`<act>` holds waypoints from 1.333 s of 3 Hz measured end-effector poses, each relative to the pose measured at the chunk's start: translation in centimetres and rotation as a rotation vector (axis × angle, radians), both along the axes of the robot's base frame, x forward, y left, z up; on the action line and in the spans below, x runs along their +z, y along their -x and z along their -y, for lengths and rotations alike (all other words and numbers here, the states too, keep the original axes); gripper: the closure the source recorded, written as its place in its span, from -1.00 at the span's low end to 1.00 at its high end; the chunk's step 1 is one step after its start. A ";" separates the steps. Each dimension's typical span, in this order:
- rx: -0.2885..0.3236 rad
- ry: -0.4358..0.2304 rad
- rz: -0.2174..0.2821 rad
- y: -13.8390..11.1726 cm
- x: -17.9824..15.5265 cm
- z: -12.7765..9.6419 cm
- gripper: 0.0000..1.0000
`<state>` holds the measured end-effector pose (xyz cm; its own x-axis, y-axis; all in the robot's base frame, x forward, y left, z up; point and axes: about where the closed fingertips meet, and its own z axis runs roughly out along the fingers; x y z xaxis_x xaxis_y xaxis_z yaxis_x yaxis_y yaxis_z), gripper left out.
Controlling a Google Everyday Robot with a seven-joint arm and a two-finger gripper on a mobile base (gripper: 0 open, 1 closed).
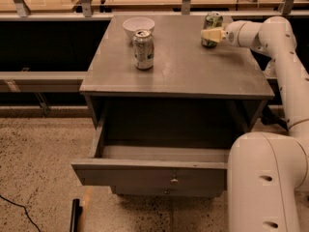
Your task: Place green can into top drawer
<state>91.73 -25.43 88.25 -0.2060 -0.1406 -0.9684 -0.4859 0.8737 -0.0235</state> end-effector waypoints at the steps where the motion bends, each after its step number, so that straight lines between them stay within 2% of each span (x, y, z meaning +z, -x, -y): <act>1: 0.035 0.012 -0.044 1.2 -0.8 0.2 0.27; 2: 0.067 0.087 -0.052 4.9 1.6 2.2 0.90; 3: 0.108 0.139 -0.036 8.7 3.4 2.6 1.00; 4: 0.122 0.130 0.004 13.1 6.5 2.4 1.00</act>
Offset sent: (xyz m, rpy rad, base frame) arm -0.1057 -0.0287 0.0402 -0.1519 0.0489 0.0811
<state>78.66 -27.80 94.73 -0.1760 -0.2886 -0.9411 -0.5874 0.7979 -0.1349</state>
